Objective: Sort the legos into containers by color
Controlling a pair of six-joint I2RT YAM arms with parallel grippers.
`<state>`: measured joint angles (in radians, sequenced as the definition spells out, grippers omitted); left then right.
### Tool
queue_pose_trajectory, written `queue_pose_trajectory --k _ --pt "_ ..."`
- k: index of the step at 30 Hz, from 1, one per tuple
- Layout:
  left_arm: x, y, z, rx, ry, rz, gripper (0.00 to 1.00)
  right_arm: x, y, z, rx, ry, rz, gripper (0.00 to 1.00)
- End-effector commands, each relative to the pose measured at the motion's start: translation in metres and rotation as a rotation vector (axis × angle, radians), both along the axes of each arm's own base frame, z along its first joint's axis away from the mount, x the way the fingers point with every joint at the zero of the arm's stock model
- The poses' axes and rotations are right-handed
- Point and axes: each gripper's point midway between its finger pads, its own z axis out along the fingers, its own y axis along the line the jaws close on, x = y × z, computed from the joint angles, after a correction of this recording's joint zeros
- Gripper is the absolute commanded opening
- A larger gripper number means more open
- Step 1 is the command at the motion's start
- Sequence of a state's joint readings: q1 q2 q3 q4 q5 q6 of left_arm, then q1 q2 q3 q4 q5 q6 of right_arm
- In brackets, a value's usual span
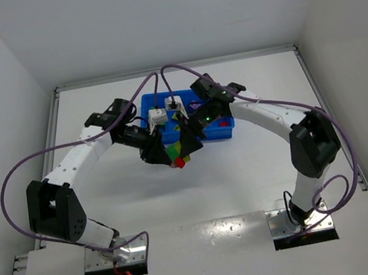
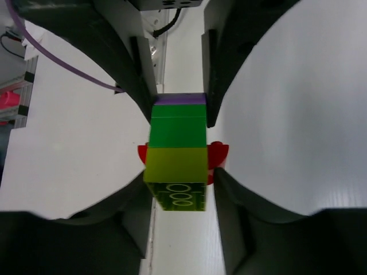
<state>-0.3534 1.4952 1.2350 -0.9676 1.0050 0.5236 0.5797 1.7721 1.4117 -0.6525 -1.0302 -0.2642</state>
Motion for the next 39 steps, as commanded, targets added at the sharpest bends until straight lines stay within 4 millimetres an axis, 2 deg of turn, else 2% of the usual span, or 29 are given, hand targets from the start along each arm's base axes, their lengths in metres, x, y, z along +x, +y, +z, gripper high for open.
queue_pose_trajectory --k 1,2,3,6,7,11,16,17,21,23,24,25,27,30,32,33,36,37,39 --pt "-0.002 -0.002 0.021 -0.076 -0.056 -0.019 0.02 0.004 0.012 0.015 0.048 -0.051 0.028 0.41" --pt "0.000 -0.002 0.022 -0.079 -0.064 -0.019 0.02 0.003 0.011 0.014 0.045 -0.051 0.033 0.36" --pt "-0.002 -0.002 0.019 -0.076 -0.056 -0.019 0.02 0.003 0.011 0.014 0.045 -0.051 0.033 0.24" --pt "-0.001 0.001 0.016 -0.073 -0.047 -0.008 0.02 0.001 0.005 0.018 0.043 -0.064 0.036 0.13" --pt "-0.001 0.001 0.016 -0.073 -0.047 -0.008 0.02 -0.003 0.002 0.022 0.049 -0.073 0.036 0.13" --pt "-0.002 0.006 0.015 -0.065 -0.052 0.008 0.02 0.011 -0.019 0.025 0.040 -0.118 -0.040 0.12" --pt "-0.005 0.014 0.012 -0.048 -0.052 0.037 0.02 0.019 -0.044 0.035 0.034 -0.179 -0.115 0.12" --pt "-0.005 0.014 0.012 -0.048 -0.052 0.037 0.02 0.022 -0.051 0.029 0.015 -0.164 -0.138 0.12" --pt "-0.004 0.018 0.010 -0.037 -0.053 0.050 0.02 0.022 -0.062 0.032 0.014 -0.179 -0.157 0.12" --pt "-0.002 0.021 0.011 -0.030 -0.067 0.064 0.02 0.025 -0.071 0.026 -0.003 -0.170 -0.187 0.12" --pt "-0.002 0.021 0.011 -0.030 -0.067 0.064 0.02 0.026 -0.074 0.031 0.004 -0.183 -0.197 0.12" --pt "0.000 0.024 0.009 -0.021 -0.080 0.077 0.02 0.021 -0.077 0.025 -0.005 -0.167 -0.196 0.12" --pt "0.000 0.026 0.007 -0.014 -0.088 0.087 0.02 0.027 -0.086 0.029 0.006 -0.181 -0.237 0.12" --pt "0.003 0.027 0.012 -0.009 -0.119 0.116 0.02 0.018 -0.093 0.019 -0.012 -0.148 -0.247 0.12" --pt "0.004 0.028 0.012 -0.007 -0.138 0.120 0.02 -0.002 -0.090 0.001 -0.034 -0.095 -0.202 0.12" --pt "0.003 0.028 0.012 -0.006 -0.129 0.126 0.02 -0.021 -0.088 -0.015 -0.064 -0.069 -0.162 0.12" --pt "0.004 0.028 0.015 -0.013 -0.137 0.132 0.02 -0.039 -0.093 -0.049 -0.160 -0.091 -0.125 0.13" --pt "0.004 0.028 0.015 -0.013 -0.137 0.132 0.02 -0.045 -0.096 -0.070 -0.228 -0.113 -0.121 0.13" --pt "0.004 0.027 0.021 -0.018 -0.145 0.138 0.02 -0.052 -0.101 -0.092 -0.288 -0.132 -0.114 0.13"
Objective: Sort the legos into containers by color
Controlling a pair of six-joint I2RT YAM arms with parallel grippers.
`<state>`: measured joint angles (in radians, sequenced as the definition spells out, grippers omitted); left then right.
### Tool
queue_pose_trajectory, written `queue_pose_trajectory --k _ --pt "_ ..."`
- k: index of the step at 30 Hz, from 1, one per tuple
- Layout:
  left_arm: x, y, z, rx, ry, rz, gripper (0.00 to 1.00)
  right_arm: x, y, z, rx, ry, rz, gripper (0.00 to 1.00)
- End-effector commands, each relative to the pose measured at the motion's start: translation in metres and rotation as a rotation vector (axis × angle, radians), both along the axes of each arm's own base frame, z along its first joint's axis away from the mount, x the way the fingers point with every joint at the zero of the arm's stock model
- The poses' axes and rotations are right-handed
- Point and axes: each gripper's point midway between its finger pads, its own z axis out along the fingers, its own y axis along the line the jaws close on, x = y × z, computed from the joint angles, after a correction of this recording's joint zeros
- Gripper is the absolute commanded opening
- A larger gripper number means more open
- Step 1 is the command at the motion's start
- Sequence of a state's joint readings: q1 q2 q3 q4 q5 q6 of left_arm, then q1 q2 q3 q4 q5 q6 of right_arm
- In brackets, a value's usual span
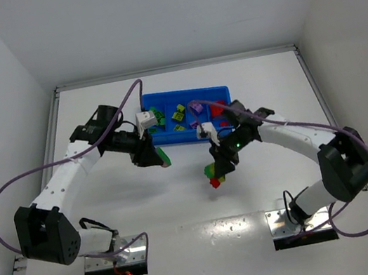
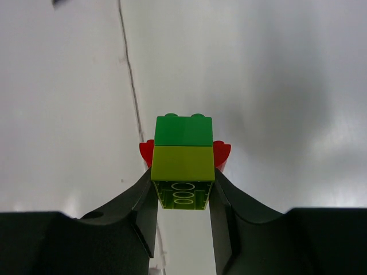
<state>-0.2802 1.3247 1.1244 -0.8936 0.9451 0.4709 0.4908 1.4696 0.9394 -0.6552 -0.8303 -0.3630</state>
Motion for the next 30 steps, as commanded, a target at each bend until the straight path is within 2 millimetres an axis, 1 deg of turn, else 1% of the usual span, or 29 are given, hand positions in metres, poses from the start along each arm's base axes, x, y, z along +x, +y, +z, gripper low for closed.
queue_pose_trajectory --k 1,2,3,4,5,6,7,8,9,10,11,12,13,14,15,16,17,18,19,20,21,22,23,24,25,26,27,28,30 --pt "0.005 -0.001 0.014 -0.032 -0.048 0.017 0.02 0.011 -0.008 -0.026 -0.099 -0.139 -0.011 0.13" --pt "0.006 0.000 0.013 -0.023 -0.051 0.022 0.02 0.013 -0.006 -0.029 -0.108 -0.153 -0.023 0.13" --pt "0.007 0.000 0.018 -0.028 -0.069 0.022 0.02 0.015 -0.007 -0.034 -0.120 -0.144 -0.062 0.13" --pt "0.008 0.001 0.017 -0.021 -0.071 0.027 0.02 0.033 -0.002 -0.029 -0.112 -0.221 -0.099 0.13" --pt "0.009 0.000 0.018 -0.024 -0.072 0.032 0.02 0.037 -0.002 -0.031 -0.117 -0.233 -0.125 0.13" --pt "0.010 0.002 0.017 -0.015 -0.075 0.038 0.02 0.046 -0.002 -0.033 -0.128 -0.243 -0.167 0.13" --pt "0.009 0.002 0.020 -0.019 -0.076 0.043 0.02 0.055 0.005 -0.029 -0.101 -0.284 -0.189 0.13" --pt "0.011 0.001 0.020 -0.022 -0.086 0.043 0.02 0.060 0.007 -0.031 -0.100 -0.288 -0.211 0.13" --pt "0.012 0.002 0.019 -0.013 -0.080 0.055 0.02 0.061 0.010 -0.041 -0.128 -0.283 -0.219 0.13" --pt "0.013 0.003 0.022 -0.010 -0.101 0.061 0.02 0.064 0.013 -0.044 -0.144 -0.286 -0.216 0.13" --pt "0.015 0.005 0.022 -0.010 -0.102 0.070 0.02 0.070 0.018 -0.042 -0.160 -0.292 -0.223 0.13" --pt "0.016 0.006 0.021 -0.002 -0.096 0.081 0.02 0.074 0.017 -0.048 -0.204 -0.306 -0.236 0.12" --pt "0.014 0.008 0.019 0.006 -0.100 0.087 0.02 0.073 0.022 -0.054 -0.235 -0.308 -0.211 0.12" --pt "0.015 0.008 0.023 -0.002 -0.114 0.092 0.02 0.078 0.020 -0.056 -0.269 -0.335 -0.226 0.12" --pt "0.016 0.009 0.022 0.007 -0.117 0.098 0.02 0.077 0.020 -0.058 -0.294 -0.346 -0.212 0.12" --pt "0.020 0.011 0.023 0.004 -0.127 0.109 0.02 0.078 0.021 -0.056 -0.310 -0.374 -0.193 0.12" --pt "0.017 0.012 0.022 0.004 -0.127 0.109 0.02 0.076 0.021 -0.061 -0.362 -0.383 -0.175 0.12" --pt "0.017 0.011 0.023 0.003 -0.118 0.114 0.02 0.076 0.022 -0.059 -0.377 -0.387 -0.171 0.12" --pt "0.019 0.014 0.023 0.004 -0.118 0.125 0.02 0.076 0.019 -0.061 -0.400 -0.385 -0.159 0.12" --pt "0.020 0.014 0.023 0.001 -0.127 0.125 0.02 0.075 0.020 -0.057 -0.418 -0.391 -0.141 0.12" --pt "0.018 0.014 0.022 0.001 -0.126 0.125 0.02 0.073 0.018 -0.059 -0.434 -0.376 -0.134 0.13" --pt "0.021 0.016 0.023 -0.001 -0.136 0.134 0.02 0.075 0.019 -0.058 -0.443 -0.378 -0.118 0.14" --pt "0.021 0.016 0.023 -0.002 -0.128 0.139 0.02 0.071 0.016 -0.057 -0.462 -0.360 -0.109 0.16" --pt "0.023 0.015 0.024 -0.005 -0.137 0.139 0.02 0.070 0.014 -0.061 -0.478 -0.350 -0.094 0.25" --pt "0.020 0.015 0.022 -0.011 -0.126 0.133 0.02 0.072 0.016 -0.056 -0.477 -0.351 -0.094 0.31" --pt "0.020 0.014 0.022 -0.012 -0.118 0.138 0.02 0.066 0.013 -0.062 -0.489 -0.328 -0.072 0.38" --pt "0.022 0.014 0.023 -0.015 -0.128 0.138 0.02 0.069 0.016 -0.058 -0.481 -0.335 -0.075 0.45" --pt "0.022 0.014 0.023 -0.015 -0.128 0.138 0.02 0.067 0.017 -0.058 -0.473 -0.328 -0.070 0.54" --pt "0.022 0.014 0.023 -0.015 -0.128 0.138 0.02 0.067 0.019 -0.058 -0.470 -0.317 -0.063 0.56"
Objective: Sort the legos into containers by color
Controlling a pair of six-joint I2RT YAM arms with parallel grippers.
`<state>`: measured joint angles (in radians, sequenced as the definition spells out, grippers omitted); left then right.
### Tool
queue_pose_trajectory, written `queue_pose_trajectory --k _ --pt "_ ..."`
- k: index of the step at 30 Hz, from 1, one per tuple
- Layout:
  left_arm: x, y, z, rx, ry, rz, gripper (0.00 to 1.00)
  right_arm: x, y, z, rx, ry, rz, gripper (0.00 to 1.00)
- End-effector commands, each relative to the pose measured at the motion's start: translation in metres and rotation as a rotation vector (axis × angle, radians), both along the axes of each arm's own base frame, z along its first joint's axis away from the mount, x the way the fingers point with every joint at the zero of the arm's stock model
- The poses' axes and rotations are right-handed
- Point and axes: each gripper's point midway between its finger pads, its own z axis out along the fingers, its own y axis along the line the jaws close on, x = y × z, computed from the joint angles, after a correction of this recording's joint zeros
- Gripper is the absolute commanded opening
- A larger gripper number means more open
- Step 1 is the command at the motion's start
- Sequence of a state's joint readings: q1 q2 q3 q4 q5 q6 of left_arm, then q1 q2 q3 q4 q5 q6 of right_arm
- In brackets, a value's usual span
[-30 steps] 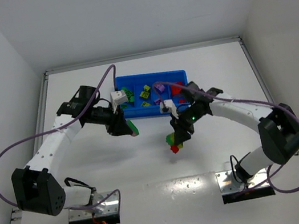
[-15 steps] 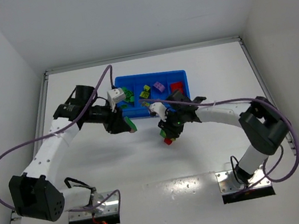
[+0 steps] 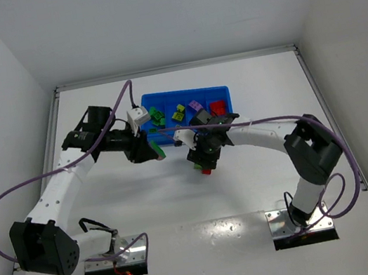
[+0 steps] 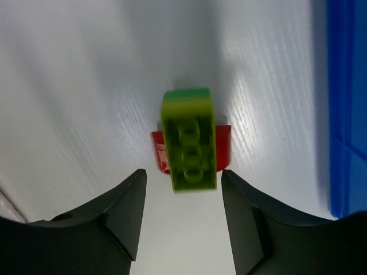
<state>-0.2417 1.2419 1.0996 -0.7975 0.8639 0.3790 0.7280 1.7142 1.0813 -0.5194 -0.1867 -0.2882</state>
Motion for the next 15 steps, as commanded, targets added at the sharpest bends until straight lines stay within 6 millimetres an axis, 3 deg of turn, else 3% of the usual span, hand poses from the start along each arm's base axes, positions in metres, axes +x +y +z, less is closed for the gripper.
queue_pose_trajectory --k 1,6,9,10,11,12,15 --pt "0.003 0.000 0.011 -0.030 -0.041 0.007 0.02 0.000 0.003 0.006 -0.011 0.024 0.021 0.56" --pt "0.004 0.002 0.008 -0.027 -0.032 0.016 0.02 -0.001 0.010 0.013 0.009 0.049 0.043 0.57" --pt "0.002 0.002 0.011 -0.037 -0.041 0.010 0.02 -0.001 0.018 0.028 0.078 0.019 0.032 0.57" --pt "0.003 0.003 0.012 -0.045 -0.039 0.014 0.02 0.004 0.018 0.045 0.128 -0.019 0.016 0.57" --pt "-0.001 0.002 0.012 -0.056 -0.035 0.005 0.02 -0.002 0.018 0.049 0.160 -0.019 0.007 0.58" --pt "0.000 0.004 0.012 -0.056 -0.035 0.014 0.02 0.006 0.021 0.061 0.212 -0.069 0.005 0.59" --pt "-0.006 0.000 0.013 -0.085 -0.032 -0.023 0.02 -0.005 0.031 0.102 0.386 -0.131 0.048 0.63"
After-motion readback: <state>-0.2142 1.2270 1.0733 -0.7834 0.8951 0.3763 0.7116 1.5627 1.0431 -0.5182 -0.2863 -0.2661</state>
